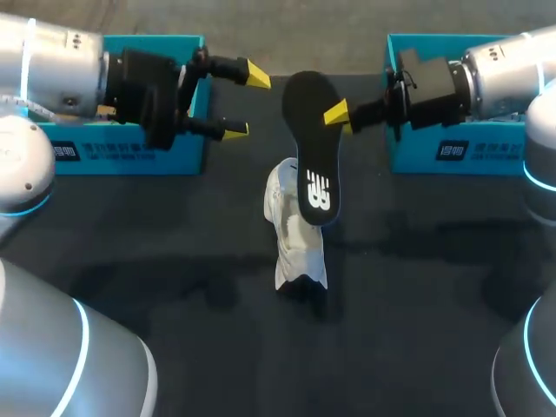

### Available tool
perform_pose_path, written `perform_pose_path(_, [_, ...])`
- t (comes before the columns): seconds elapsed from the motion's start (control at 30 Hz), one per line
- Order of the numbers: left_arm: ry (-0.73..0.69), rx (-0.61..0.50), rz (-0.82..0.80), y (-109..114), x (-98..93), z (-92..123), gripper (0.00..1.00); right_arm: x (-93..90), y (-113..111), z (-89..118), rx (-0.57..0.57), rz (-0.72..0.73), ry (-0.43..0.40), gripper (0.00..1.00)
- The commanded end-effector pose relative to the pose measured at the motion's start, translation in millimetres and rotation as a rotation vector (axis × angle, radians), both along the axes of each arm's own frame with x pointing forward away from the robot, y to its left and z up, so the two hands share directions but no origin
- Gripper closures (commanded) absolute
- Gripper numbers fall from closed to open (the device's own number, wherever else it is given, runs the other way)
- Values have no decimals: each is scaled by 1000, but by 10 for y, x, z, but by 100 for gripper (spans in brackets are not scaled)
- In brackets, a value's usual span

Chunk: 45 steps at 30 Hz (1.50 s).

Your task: Take the shoe out of the shoebox, open the shoe tongue, remove and reinsert the insole, then place the shoe into the shoebox

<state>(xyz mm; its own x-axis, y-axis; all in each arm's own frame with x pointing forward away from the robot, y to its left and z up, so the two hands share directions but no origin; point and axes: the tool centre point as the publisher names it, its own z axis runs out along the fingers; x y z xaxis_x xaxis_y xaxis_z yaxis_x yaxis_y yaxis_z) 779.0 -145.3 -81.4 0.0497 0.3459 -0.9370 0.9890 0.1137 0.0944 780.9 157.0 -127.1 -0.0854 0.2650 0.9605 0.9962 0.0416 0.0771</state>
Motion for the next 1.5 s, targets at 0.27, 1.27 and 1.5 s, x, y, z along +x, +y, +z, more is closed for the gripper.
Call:
perform_pose_path(0.27, [-19,-172,46,-3,30,-251,0,20,69,22,19,15,64,100])
perform_pose_path(1.27, [2,-309,42,-351,137,-506,58,20,284,41,52,49,80,100])
perform_pose_path(1.5, [4,-335,38,-477,160,-499,62,6,282,30,58,51,81,100])
